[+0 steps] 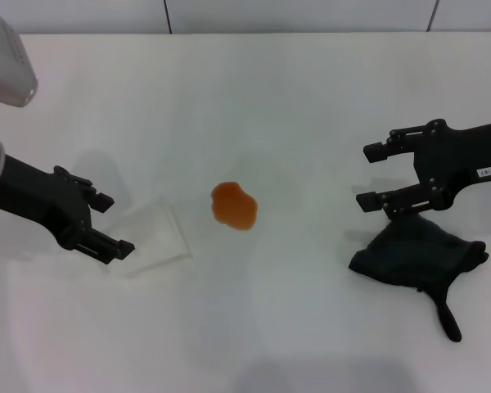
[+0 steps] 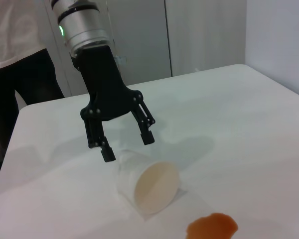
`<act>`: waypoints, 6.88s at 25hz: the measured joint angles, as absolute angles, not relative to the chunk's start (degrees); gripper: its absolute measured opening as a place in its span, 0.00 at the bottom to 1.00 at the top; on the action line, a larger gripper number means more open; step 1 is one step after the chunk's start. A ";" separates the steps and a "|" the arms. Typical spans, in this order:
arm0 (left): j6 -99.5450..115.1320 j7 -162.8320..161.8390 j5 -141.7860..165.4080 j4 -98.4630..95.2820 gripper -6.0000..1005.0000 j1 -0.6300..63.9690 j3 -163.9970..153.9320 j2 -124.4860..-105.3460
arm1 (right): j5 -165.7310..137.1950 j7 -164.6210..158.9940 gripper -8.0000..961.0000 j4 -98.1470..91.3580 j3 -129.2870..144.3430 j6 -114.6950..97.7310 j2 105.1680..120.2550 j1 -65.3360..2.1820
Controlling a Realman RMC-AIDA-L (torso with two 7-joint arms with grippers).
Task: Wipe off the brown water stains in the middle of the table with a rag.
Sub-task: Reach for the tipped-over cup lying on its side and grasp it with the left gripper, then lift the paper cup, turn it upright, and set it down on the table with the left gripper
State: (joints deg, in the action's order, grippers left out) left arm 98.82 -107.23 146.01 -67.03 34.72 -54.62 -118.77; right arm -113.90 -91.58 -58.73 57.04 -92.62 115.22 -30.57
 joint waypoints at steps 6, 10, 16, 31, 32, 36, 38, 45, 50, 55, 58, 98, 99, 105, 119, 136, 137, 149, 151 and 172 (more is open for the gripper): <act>96.00 -106.11 145.88 -64.60 0.87 34.84 -54.78 -118.83 | -113.90 -91.58 0.81 -58.70 57.10 -92.64 115.26 -30.92; 93.62 -104.63 145.44 -63.12 0.87 34.81 -55.44 -118.99 | -113.90 -91.58 0.81 -58.70 57.13 -92.64 115.29 -31.00; 90.90 -104.42 144.90 -61.01 0.87 35.19 -58.37 -119.01 | -113.90 -91.58 0.81 -58.70 57.13 -92.61 115.31 -31.20; 88.33 -103.77 142.45 -60.97 0.87 36.03 -65.10 -119.00 | -113.91 -91.58 0.81 -58.11 57.13 -91.94 115.31 -31.30; 88.07 -103.66 142.43 -60.86 0.87 36.04 -65.61 -119.00 | -113.90 -91.58 0.81 -57.99 57.13 -91.89 115.31 -31.32; 86.96 -103.37 142.35 -60.46 0.87 36.04 -67.39 -119.08 | -113.90 -91.58 0.81 -57.92 57.13 -91.58 115.33 -31.36; 86.33 -103.31 142.03 -60.26 0.87 36.04 -68.07 -119.15 | -113.89 -91.59 0.81 -57.92 57.13 -91.47 115.37 -31.38; 83.49 -103.17 141.04 -59.67 0.87 35.54 -70.70 -119.18 | -113.83 -91.70 0.81 -57.91 57.20 -91.40 115.40 -31.38; 82.23 -103.09 140.88 -58.42 0.85 35.63 -71.36 -119.24 | -113.81 -91.80 0.81 -57.84 57.22 -91.30 115.40 -31.38; 81.96 -103.09 140.80 -58.28 0.81 35.76 -71.71 -119.27 | -113.81 -91.83 0.81 -57.82 57.22 -90.91 115.40 -31.38; 81.53 -103.09 140.64 -58.27 0.79 35.78 -72.10 -119.27 | -113.81 -91.84 0.81 -57.72 57.22 -90.76 115.40 -31.38; 59.32 -54.11 84.09 -21.33 0.66 35.21 -54.66 -119.20 | -113.82 -90.88 0.81 -57.04 60.78 -88.49 115.31 -33.58; 58.81 -52.97 83.56 -20.61 0.67 35.21 -54.65 -119.20 | -113.82 -90.88 0.81 -57.03 60.87 -88.41 115.31 -33.58; 54.72 -48.11 81.54 -16.21 0.68 35.66 -54.78 -119.36 | -113.74 -90.76 0.81 -56.92 60.92 -88.25 115.31 -33.58; 50.89 -41.30 80.03 -10.97 0.69 35.86 -54.59 -119.75 | -113.55 -90.16 0.81 -56.29 60.70 -87.54 115.31 -33.24; 51.69 -37.02 79.08 -9.38 0.69 35.47 -54.76 -119.97 | -113.55 -89.47 0.81 -55.72 60.29 -86.73 115.05 -32.93; 51.72 -36.72 79.08 -9.11 0.69 35.47 -54.76 -119.97 | -113.55 -89.46 0.81 -55.72 60.28 -86.73 115.05 -32.92; 52.58 -35.83 79.09 -7.95 0.70 35.33 -54.74 -119.97 | -113.56 -89.47 0.81 -55.94 60.19 -86.74 114.87 -32.34; 52.84 -35.84 79.10 -7.95 0.71 35.33 -54.73 -119.97 | -113.59 -89.47 0.81 -56.00 60.19 -86.75 114.87 -32.32; 58.04 -36.25 75.55 -8.62 0.89 31.77 -54.46 -119.70 | -113.65 -89.43 0.81 -56.35 60.15 -86.62 114.76 -32.34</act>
State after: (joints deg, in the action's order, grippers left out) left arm 58.04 -36.25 75.55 -8.62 31.77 -54.46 -119.70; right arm -113.65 -89.43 -56.35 60.15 -86.62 114.76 -32.34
